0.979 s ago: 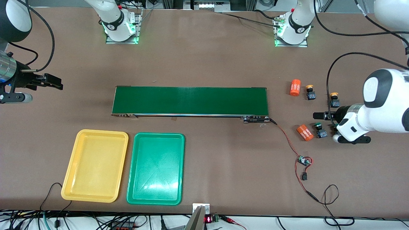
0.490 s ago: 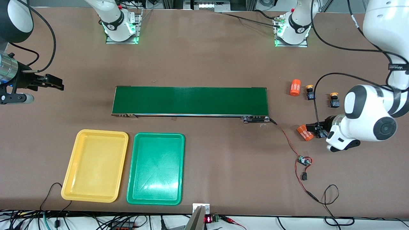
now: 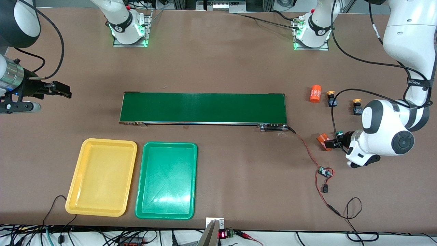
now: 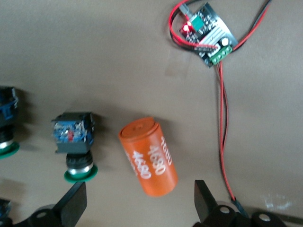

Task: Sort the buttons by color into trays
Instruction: 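Reach the left gripper down and grasp the orange cylinder cell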

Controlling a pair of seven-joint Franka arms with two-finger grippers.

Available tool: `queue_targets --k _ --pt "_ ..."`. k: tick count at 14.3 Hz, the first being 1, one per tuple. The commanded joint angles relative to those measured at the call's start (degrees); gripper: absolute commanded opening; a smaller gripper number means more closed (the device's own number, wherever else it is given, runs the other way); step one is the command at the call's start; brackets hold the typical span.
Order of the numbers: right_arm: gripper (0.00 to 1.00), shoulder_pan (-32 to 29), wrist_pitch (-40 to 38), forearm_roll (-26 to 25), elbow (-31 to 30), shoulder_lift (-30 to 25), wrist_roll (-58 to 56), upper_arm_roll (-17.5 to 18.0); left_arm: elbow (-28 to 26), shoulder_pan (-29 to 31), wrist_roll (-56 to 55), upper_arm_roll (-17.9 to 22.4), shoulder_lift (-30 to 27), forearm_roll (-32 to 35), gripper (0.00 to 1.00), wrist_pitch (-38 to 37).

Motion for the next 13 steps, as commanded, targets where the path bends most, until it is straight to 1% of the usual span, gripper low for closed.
queue_targets --k 1,4,5,8,9,11,12,13 --pt "1.00 0.0 -0.1 0.0 0.9 0.3 -0.1 0.0 -1.3 0.0 -0.8 0.2 1.0 1.3 1.00 4.3" --pt "1.00 0.4 -0.1 0.0 1.0 0.4 0.0 0.0 -6.6 -0.1 -1.1 0.2 0.4 1.3 1.00 10.6" --pt "1.00 0.5 -0.1 0.0 1.0 0.4 0.0 0.0 -7.4 -0.1 -1.8 0.2 0.2 1.3 1.00 11.6" --pt "1.00 0.5 -0.1 0.0 1.0 0.4 0.0 0.0 -8.5 -0.2 -2.3 0.2 -0.2 1.3 1.00 11.8" --pt "1.00 0.4 -0.1 0.0 1.0 0.4 -0.1 0.0 -8.7 -0.2 -2.3 0.2 -0.4 1.3 0.98 11.8" --pt "1.00 0.4 -0.1 0.0 1.0 0.4 -0.1 0.0 -9.1 -0.1 -2.2 0.2 -0.6 1.3 0.91 11.7" --pt "1.00 0.4 -0.1 0.0 1.0 0.4 -0.1 0.0 -9.2 -0.2 -1.6 0.2 -0.8 1.3 0.84 11.7" --pt "1.00 0.4 -0.1 0.0 1.0 0.4 -0.1 0.0 -9.5 -0.1 -1.4 0.2 -1.1 1.3 0.62 11.6"
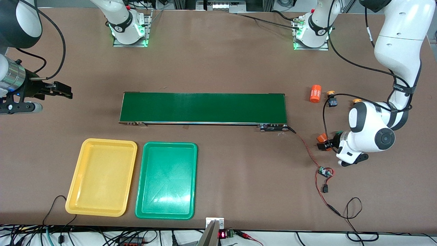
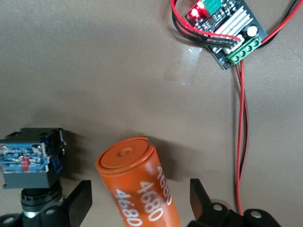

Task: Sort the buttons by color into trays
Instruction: 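Reach the left gripper down and grasp the orange cylinder cell, then carry the orange cell with the left gripper over the conveyor belt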

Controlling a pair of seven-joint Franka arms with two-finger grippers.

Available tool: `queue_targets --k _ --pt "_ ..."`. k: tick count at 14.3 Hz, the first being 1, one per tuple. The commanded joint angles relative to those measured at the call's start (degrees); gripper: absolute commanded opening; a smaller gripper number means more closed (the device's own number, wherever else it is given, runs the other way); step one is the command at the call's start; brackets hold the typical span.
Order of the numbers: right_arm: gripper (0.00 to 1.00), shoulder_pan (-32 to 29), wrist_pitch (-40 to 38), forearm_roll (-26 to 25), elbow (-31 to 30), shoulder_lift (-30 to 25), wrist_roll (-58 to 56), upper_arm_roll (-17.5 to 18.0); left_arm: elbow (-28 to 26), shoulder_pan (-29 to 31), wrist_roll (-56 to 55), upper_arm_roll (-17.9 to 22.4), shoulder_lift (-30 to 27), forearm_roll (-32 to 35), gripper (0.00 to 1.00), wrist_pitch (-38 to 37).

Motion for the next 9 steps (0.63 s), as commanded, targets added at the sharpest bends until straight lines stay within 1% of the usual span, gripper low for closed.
queue_targets --k 1,2,3,4,5,7,9 --pt "1.00 0.1 -0.2 0.1 1.0 0.4 -0.1 0.0 -2.6 -0.1 -0.4 0.0 -2.7 1.2 0.53 0.5" --pt "1.00 0.1 -0.2 0.1 1.0 0.4 -0.1 0.0 -2.6 -0.1 -0.3 0.0 -3.1 1.3 0.40 0.3" --pt "1.00 0.1 -0.2 0.1 1.0 0.5 -0.1 0.0 -2.6 -0.1 -0.3 0.0 -3.5 1.3 0.29 0.1" --pt "1.00 0.1 -0.2 0.1 1.0 0.4 -0.1 0.0 -3.0 -0.4 -0.2 0.0 -4.2 1.3 0.21 0.1" --pt "1.00 0.0 -0.2 0.1 1.0 0.4 -0.1 0.0 -3.5 -0.8 -0.2 0.0 -5.2 1.3 0.15 0.1" --pt "1.00 0.0 -0.3 0.1 1.0 0.4 -0.1 0.0 -5.2 -2.3 -0.3 0.0 -8.4 1.3 0.08 -0.1" --pt "1.00 -0.1 -0.1 0.1 1.0 0.5 0.0 0.0 -6.8 -3.6 0.0 0.0 -12.1 1.3 0.05 -2.3"
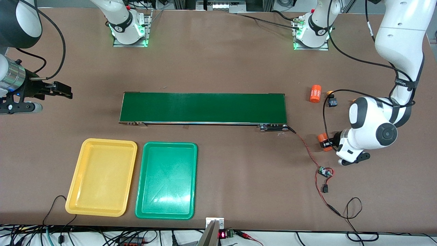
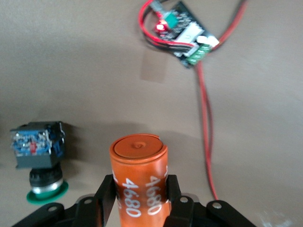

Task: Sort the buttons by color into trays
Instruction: 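Carry the orange cell with the left gripper over the conveyor belt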

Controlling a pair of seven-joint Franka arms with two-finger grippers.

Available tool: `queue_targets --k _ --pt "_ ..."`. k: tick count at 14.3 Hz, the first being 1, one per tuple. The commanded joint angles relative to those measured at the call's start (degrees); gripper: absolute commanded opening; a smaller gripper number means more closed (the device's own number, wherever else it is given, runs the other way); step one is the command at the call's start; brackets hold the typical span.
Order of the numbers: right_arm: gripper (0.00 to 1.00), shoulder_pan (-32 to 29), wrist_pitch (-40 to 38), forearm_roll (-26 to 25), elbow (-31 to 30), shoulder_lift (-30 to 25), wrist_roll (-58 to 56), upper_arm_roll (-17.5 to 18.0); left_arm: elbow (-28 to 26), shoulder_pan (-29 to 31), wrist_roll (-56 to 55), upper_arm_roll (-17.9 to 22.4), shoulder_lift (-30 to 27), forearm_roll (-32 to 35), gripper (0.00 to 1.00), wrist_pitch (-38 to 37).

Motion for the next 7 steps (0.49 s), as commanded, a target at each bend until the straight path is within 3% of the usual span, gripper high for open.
queue_targets --k 1,4,7 --pt "1.00 -0.1 -0.1 0.1 1.0 0.5 0.0 0.0 -4.9 -3.2 -0.1 0.1 -8.5 1.4 0.05 -3.7" --pt "1.00 0.0 0.7 0.2 1.2 1.0 0.0 0.0 -6.0 -7.8 5.4 -1.7 -13.8 1.4 0.05 -10.7" --pt "1.00 0.2 0.7 0.2 1.2 1.0 0.6 0.0 -9.4 -9.1 13.9 -5.6 -18.3 1.1 0.07 -11.5"
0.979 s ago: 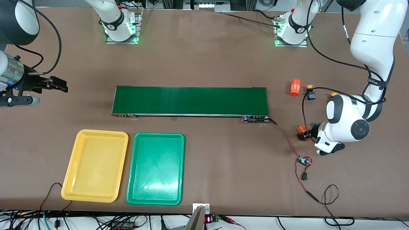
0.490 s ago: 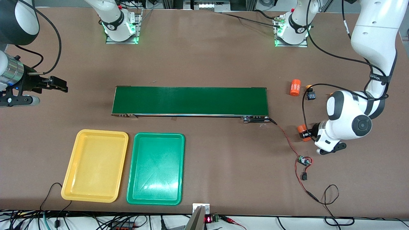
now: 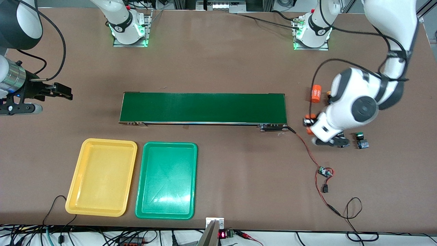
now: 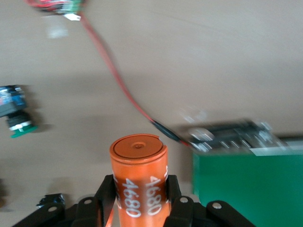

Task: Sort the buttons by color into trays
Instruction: 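Carry the orange cell with the left gripper over the conveyor belt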

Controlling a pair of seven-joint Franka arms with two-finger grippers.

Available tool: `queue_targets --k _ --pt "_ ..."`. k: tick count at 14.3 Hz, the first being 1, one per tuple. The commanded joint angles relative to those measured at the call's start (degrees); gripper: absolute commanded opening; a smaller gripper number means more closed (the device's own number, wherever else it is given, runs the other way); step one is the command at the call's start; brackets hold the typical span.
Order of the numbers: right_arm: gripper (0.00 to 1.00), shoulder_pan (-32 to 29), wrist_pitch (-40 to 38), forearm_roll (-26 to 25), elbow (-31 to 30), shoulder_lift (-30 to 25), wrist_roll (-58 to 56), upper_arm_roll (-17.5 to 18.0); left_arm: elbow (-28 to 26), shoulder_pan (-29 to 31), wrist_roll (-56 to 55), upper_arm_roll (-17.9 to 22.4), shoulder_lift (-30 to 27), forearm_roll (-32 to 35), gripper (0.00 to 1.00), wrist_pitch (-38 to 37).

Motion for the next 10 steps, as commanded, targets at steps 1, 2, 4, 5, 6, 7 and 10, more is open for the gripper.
queue_targets --k 1,2,4,5,6,7,10 --pt "1.00 0.2 -0.1 0.2 1.2 0.5 0.7 0.0 -5.1 0.2 9.8 -3.8 -5.4 0.9 0.07 0.1" --pt "1.00 0.4 -0.2 0.2 1.2 0.5 0.8 0.0 -6.1 0.2 14.2 -4.9 -5.9 0.9 0.06 0.1" --pt "1.00 0.7 -0.4 0.2 1.1 0.5 0.8 0.0 -7.4 0.2 27.1 -6.3 -6.0 0.8 0.01 -0.1" --pt "1.00 0.5 -0.4 0.2 1.0 0.5 0.7 0.0 -7.9 0.2 32.5 -6.4 -6.0 0.7 0.01 -0.1" --pt "1.00 0.5 -0.4 0.2 1.0 0.5 0.7 0.0 -8.6 0.1 37.8 -6.5 -6.0 0.7 0.01 -0.1" --pt "1.00 0.6 -0.4 0.2 1.0 0.5 0.7 0.0 -9.1 0.0 42.6 -7.4 -5.9 0.7 0.01 -0.1" --pt "1.00 0.7 -0.3 0.2 1.1 0.5 0.8 0.0 -9.9 0.0 51.7 -10.4 -5.8 0.7 0.01 -0.2"
